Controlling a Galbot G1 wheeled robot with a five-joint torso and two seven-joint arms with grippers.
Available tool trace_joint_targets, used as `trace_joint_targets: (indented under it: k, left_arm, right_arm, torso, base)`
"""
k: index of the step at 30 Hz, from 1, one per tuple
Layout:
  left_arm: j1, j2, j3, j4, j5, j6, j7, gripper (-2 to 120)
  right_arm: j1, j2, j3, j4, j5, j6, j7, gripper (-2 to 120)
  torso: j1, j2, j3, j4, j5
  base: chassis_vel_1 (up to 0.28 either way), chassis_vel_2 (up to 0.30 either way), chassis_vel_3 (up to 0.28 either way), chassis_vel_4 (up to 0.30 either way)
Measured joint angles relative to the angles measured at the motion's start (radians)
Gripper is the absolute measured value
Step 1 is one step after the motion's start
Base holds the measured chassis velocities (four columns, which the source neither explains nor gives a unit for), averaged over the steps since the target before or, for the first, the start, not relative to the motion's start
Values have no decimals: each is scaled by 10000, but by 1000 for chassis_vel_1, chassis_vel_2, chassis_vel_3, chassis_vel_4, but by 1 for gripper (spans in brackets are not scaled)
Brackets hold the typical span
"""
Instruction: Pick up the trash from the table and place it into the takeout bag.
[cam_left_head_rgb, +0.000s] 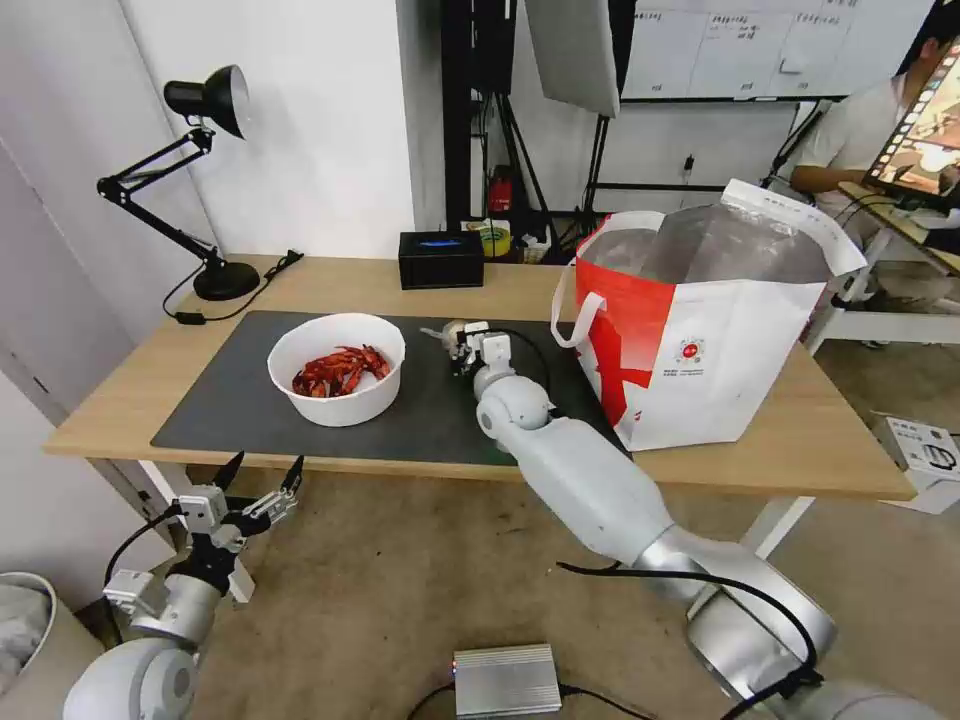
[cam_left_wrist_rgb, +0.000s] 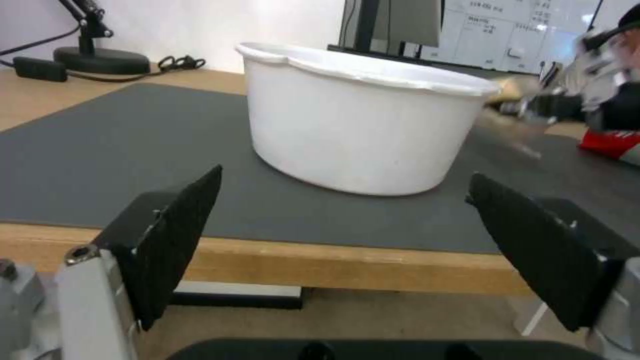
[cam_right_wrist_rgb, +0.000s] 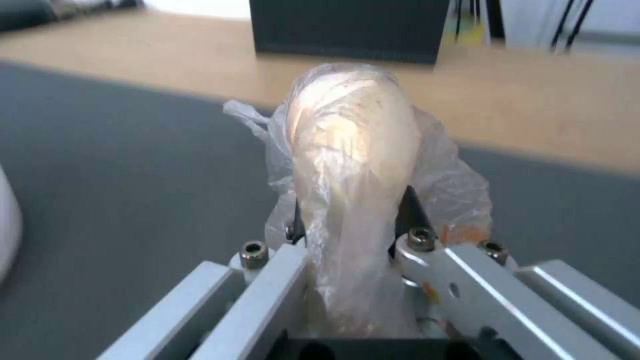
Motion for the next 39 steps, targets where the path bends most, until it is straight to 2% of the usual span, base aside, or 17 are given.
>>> trace_joint_targets:
  k: [7, 9, 14, 19, 24, 25, 27, 31, 34, 39]
  left_arm:
    - [-29, 32, 3, 10, -8, 2, 0, 100]
    - [-31, 29, 22, 10, 14, 11, -1, 100]
    - [-12, 29, 9, -2, 32, 17, -1, 100]
    - [-6, 31, -12, 8, 48, 18, 0, 100]
    - [-14, 2, 39, 29, 140, 20, -1, 100]
    - [-14, 2, 39, 29, 140, 20, -1, 100]
    - [-11, -48, 69, -2, 194, 29, -1, 100]
    - [-8, -70, 95, -38, 225, 38, -3, 100]
    - [-49, -58, 113, -80, 232, 70, -13, 100]
    - [-65, -36, 161, -104, 251, 91, -16, 100]
  right_arm:
    - [-433, -937, 12, 1369, -287, 948, -578, 5]
    - [-890, -1524, -48, 2273, -443, 1491, -852, 5]
    - [-1907, -2250, 144, 3484, -860, 2173, -1172, 5]
    - [-3352, -2992, 633, 4829, -1398, 2742, -1393, 5]
    - [-4915, -3682, 1632, 6316, -1826, 2996, -1580, 5]
    - [-4915, -3682, 1632, 6316, -1826, 2996, -1580, 5]
    - [-5822, -3820, 2404, 6947, -2119, 3160, -1736, 5]
    - [-7013, -3909, 3164, 7518, -2434, 3450, -1977, 5]
    - [-8565, -3902, 4094, 7943, -2990, 4146, -2430, 4]
    - [-9406, -3632, 4792, 8254, -3160, 4607, -2701, 4]
  torso:
    - [0, 0, 0, 1, 1]
    - [0, 0, 0, 1, 1]
    - [0, 0, -1, 1, 2]
    - [0, 0, -1, 1, 1]
    - [0, 0, -2, 1, 0]
    - [0, 0, -2, 1, 0]
    - [1, 0, -2, 2, 0]
    - [1, 0, -2, 1, 1]
    - [0, 1, -3, -3, 0]
    - [0, 0, -2, 0, -1]
  base:
    - [0, 0, 0, 0]
    - [0, 0, 0, 0]
    - [0, 0, 0, 0]
    - [0, 0, 0, 0]
    - [0, 0, 0, 0]
    - [0, 0, 0, 0]
    - [0, 0, 0, 0]
    - [0, 0, 0, 0]
    - [0, 0, 0, 0]
    - [0, 0, 0, 0]
